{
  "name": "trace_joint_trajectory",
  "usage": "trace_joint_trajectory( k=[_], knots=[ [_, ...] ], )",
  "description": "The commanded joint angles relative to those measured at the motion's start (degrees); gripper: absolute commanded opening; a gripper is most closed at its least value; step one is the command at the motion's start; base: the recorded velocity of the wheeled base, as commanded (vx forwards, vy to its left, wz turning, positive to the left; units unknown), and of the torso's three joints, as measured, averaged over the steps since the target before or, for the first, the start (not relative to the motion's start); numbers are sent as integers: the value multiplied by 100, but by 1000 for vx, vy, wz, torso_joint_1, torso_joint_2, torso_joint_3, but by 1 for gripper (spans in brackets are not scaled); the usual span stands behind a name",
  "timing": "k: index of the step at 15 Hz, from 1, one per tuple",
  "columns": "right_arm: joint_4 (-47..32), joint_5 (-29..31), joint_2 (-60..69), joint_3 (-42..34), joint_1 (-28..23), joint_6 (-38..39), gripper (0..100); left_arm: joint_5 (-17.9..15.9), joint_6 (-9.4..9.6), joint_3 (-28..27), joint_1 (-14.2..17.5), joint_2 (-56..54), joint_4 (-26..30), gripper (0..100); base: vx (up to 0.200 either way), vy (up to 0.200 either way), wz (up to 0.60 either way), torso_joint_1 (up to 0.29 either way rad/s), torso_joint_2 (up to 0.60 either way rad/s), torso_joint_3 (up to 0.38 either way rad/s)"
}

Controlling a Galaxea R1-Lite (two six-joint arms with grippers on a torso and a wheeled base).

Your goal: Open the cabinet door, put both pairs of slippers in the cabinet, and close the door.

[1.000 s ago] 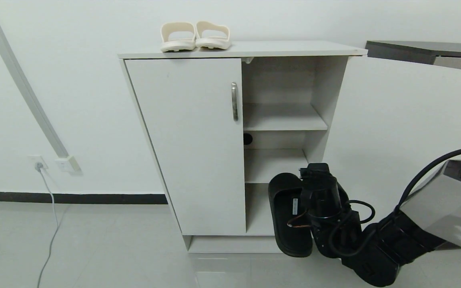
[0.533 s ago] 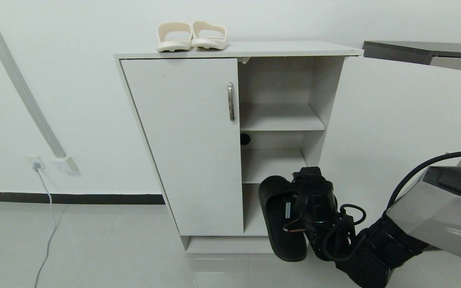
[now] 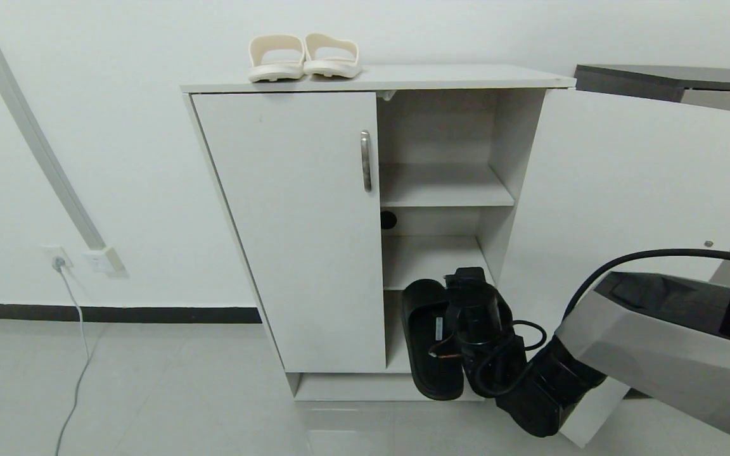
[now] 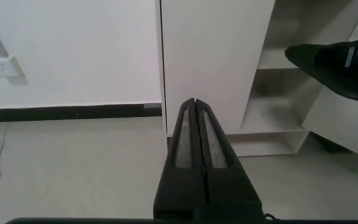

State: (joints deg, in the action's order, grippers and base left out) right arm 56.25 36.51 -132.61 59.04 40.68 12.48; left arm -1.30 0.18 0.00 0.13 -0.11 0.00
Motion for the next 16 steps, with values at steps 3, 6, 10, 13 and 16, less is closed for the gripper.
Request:
trace_joint_trajectory(
  k=[3, 6, 10, 13, 16],
  knots=[
    [9, -4, -274, 143, 1, -9, 0, 7, -1, 0, 4, 11, 0, 0, 0, 0, 0, 1, 1, -41],
    [-307, -4, -503, 758, -16, 0, 0, 7, -1, 0, 4, 20, 0, 0, 0, 0, 0, 4, 1, -170],
    [-272, 58, -485, 793, -34, 9, 0, 7, -1, 0, 4, 11, 0, 0, 0, 0, 0, 4, 2, -195],
    [431, 234, -494, 714, -43, -255, 0, 7, -9, 0, 4, 11, 0, 0, 0, 0, 0, 4, 4, -162],
    [1969, 251, -714, 389, -139, -1301, 0, 7, -9, 0, 4, 11, 0, 0, 0, 0, 0, 0, 0, 0]
  ],
)
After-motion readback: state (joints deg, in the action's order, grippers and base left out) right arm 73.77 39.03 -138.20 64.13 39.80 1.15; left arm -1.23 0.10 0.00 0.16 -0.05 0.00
